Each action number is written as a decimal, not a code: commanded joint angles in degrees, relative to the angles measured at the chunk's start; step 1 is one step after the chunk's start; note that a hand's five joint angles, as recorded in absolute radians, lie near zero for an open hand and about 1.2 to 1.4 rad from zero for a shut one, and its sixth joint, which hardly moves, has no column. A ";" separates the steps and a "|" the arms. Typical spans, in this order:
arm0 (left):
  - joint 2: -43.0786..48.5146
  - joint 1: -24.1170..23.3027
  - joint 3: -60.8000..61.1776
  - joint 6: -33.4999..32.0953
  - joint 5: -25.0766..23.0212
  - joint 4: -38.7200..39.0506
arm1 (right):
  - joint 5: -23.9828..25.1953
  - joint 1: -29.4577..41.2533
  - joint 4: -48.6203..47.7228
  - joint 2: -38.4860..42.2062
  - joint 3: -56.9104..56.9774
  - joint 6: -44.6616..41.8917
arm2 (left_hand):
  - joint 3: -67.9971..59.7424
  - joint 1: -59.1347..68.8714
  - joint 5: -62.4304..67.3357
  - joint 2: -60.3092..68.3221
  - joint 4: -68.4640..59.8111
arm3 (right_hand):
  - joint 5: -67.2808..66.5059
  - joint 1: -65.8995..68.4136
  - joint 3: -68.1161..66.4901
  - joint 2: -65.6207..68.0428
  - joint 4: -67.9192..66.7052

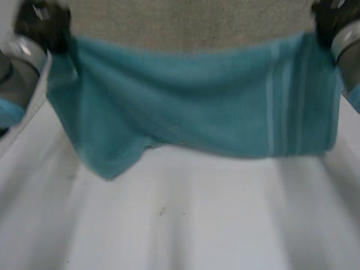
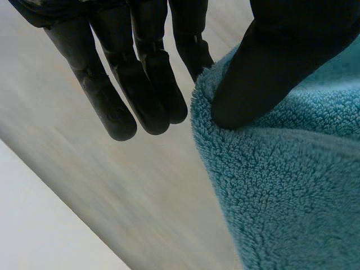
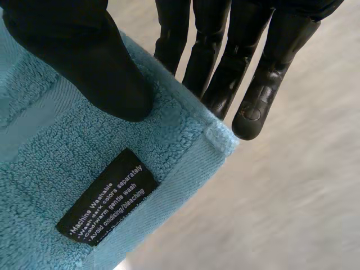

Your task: Fold the laundry

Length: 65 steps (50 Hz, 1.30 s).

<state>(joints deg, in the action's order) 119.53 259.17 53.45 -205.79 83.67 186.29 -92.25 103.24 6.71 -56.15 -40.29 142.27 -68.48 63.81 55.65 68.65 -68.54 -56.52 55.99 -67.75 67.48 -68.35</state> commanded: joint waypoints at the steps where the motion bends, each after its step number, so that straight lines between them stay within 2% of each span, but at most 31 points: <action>1: -8.08 -0.24 -3.45 4.59 -0.09 14.71 | -0.39 -0.85 -15.85 -12.48 -5.21 7.32 | -11.52 16.19 14.35 11.35 -11.46 | -13.48 24.01 -12.25 12.52 -11.65; 5: -10.54 0.55 1.11 9.95 -0.53 12.88 | 0.58 -0.94 -17.78 -18.29 -16.37 7.58 | -11.52 16.19 14.35 11.35 -11.46 | -13.48 24.01 -12.25 12.52 -11.65; 10: -13.27 1.78 12.18 12.61 -2.46 10.32 | 3.30 -1.11 -18.40 -22.77 -29.21 7.67 | -11.52 16.19 14.35 11.35 -11.46 | -13.48 24.01 -12.25 12.52 -11.65; 15: -16.08 4.32 26.22 12.52 -4.74 9.88 | 9.79 -1.38 -18.58 -26.64 -44.22 7.67 | -11.52 16.19 14.35 11.35 -11.46 | -13.48 24.01 -12.25 12.52 -11.65; 20: -17.76 5.65 42.84 12.08 -7.11 10.84 | 14.11 -3.48 -18.58 -26.47 -55.40 7.06 | -11.04 15.71 13.87 10.87 -10.98 | -13.48 24.01 -12.25 12.52 -11.65; 27: -16.88 5.12 53.24 9.19 -10.55 11.81 | 17.01 -9.80 -20.94 -22.61 -66.04 7.67 | -4.66 9.33 7.49 4.49 -4.60 | -13.48 24.01 -12.25 12.52 -11.65; 29: -15.92 5.03 54.21 7.43 -10.55 12.07 | 17.45 -10.86 -21.83 -21.64 -67.28 7.67 | 0.38 4.29 2.45 -0.55 0.44 | -13.48 24.01 -12.25 12.52 -11.65; 30: -8.88 6.00 54.13 4.00 -9.94 15.50 | 20.71 -17.81 -22.62 -21.63 -67.72 14.79 | 24.78 -20.11 -21.95 -24.95 24.84 | -13.48 24.01 -12.25 12.52 -11.65; 31: -8.88 6.00 54.22 4.00 -9.93 15.50 | 20.79 -17.90 -22.62 -21.63 -67.72 15.23 | 25.96 -21.29 -23.13 -26.13 26.02 | -13.48 24.01 -12.25 12.52 -11.65; 44: -9.32 6.00 56.41 3.65 -6.68 15.59 | 20.53 -18.25 -23.32 -21.20 -67.46 15.50 | 26.64 -21.97 -23.81 -26.81 26.70 | -13.48 24.01 -12.25 12.52 -11.65; 56: -11.08 8.01 58.00 -5.22 -4.58 15.85 | 20.18 -20.27 -23.76 -21.11 -67.02 15.76 | 27.82 -23.15 -24.99 -27.99 27.88 | -13.48 24.01 -12.25 12.52 -11.65; 65: -10.11 9.25 57.73 -8.83 -2.82 18.14 | 20.09 -20.45 -23.68 -21.02 -66.67 15.76 | 27.32 -22.65 -24.49 -27.49 27.38 | -13.48 24.01 -12.25 12.52 -11.65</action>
<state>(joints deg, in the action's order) 108.88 267.46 111.16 -212.18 80.05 202.85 -72.11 82.81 -17.05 -77.20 -107.15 158.02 -37.65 38.03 26.74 37.39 -37.20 -56.54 55.99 -68.00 67.48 -68.35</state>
